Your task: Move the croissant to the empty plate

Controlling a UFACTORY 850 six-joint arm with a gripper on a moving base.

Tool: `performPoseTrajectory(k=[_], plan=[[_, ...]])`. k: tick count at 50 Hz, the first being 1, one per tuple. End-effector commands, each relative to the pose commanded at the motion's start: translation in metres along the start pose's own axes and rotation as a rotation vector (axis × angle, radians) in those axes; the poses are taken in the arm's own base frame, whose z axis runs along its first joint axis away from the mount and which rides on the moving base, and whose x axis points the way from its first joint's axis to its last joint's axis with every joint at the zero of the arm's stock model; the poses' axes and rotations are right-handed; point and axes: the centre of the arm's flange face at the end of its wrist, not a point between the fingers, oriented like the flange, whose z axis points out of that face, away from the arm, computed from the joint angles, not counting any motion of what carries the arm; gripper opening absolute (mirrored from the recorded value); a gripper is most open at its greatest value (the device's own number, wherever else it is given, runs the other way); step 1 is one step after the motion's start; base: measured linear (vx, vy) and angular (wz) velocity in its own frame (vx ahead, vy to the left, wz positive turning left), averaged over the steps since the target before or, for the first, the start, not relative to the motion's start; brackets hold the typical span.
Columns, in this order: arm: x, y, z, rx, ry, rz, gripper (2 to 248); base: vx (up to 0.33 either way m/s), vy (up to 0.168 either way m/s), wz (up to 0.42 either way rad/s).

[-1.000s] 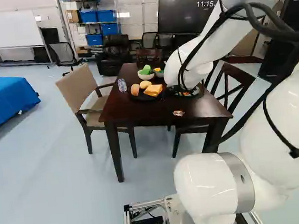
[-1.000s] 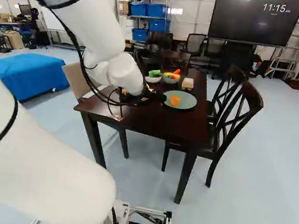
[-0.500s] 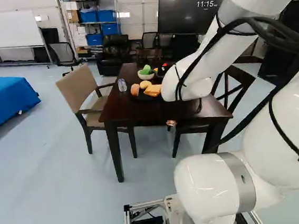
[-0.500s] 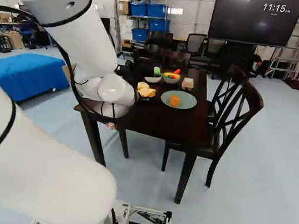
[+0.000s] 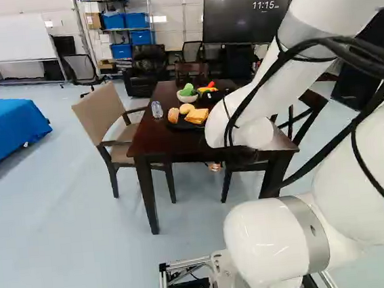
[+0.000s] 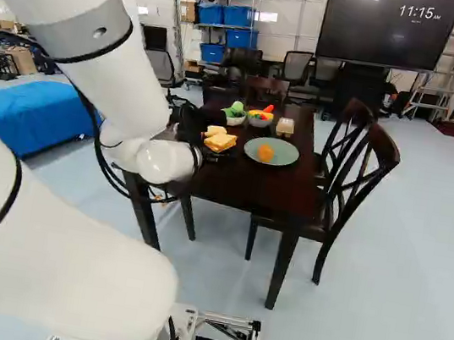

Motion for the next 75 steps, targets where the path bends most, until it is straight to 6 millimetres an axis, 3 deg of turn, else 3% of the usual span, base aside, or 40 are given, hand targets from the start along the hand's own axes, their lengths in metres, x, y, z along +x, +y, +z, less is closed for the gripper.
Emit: performPoseTrajectory(k=[33,75], plan=[[-0.026,-0.010,-0.015,0.009,0.111,0.026,247,0.000,0.000,0.000],[-0.035,-0.012,-0.021,0.012,0.147,0.035,247,0.000,0.000,0.000]])
